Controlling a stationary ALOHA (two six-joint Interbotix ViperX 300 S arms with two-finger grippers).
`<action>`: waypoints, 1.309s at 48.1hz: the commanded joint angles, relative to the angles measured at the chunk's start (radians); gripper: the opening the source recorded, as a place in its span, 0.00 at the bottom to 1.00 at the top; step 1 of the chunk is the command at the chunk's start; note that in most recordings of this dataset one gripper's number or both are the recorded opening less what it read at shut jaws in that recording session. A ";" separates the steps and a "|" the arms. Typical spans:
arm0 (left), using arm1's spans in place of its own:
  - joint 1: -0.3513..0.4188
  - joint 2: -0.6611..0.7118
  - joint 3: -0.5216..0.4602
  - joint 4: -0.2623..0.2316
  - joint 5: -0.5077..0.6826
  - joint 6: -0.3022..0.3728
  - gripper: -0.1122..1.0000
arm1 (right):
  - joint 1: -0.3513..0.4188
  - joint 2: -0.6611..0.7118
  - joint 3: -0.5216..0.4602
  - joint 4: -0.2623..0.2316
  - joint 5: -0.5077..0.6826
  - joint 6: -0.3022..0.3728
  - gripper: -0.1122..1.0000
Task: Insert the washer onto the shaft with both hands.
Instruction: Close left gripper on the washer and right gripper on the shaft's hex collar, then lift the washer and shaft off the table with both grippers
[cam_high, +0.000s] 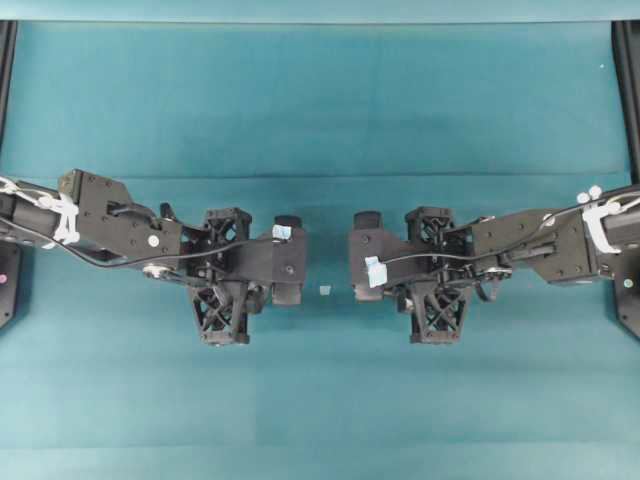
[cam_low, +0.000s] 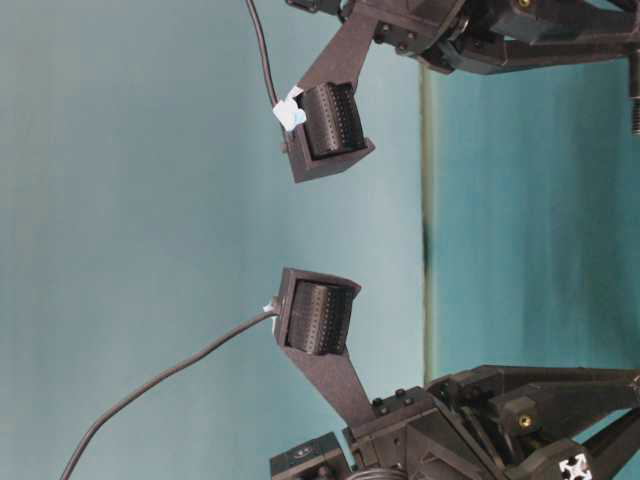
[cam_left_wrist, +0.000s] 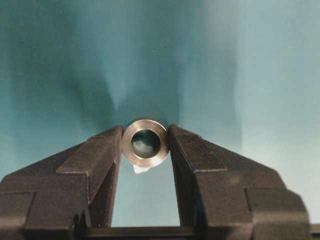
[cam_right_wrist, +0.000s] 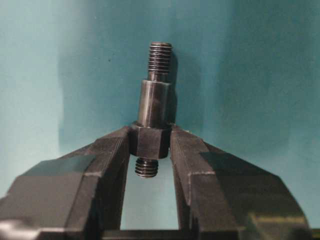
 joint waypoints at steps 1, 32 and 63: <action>-0.005 -0.008 -0.009 0.002 -0.003 0.000 0.43 | -0.029 0.003 0.002 -0.020 -0.003 -0.005 0.11; -0.006 -0.009 -0.008 0.002 -0.008 -0.009 0.43 | -0.048 0.005 0.002 -0.031 0.032 -0.089 0.11; -0.008 -0.011 -0.003 0.002 -0.011 -0.009 0.43 | -0.051 0.002 -0.002 -0.031 0.032 -0.091 0.10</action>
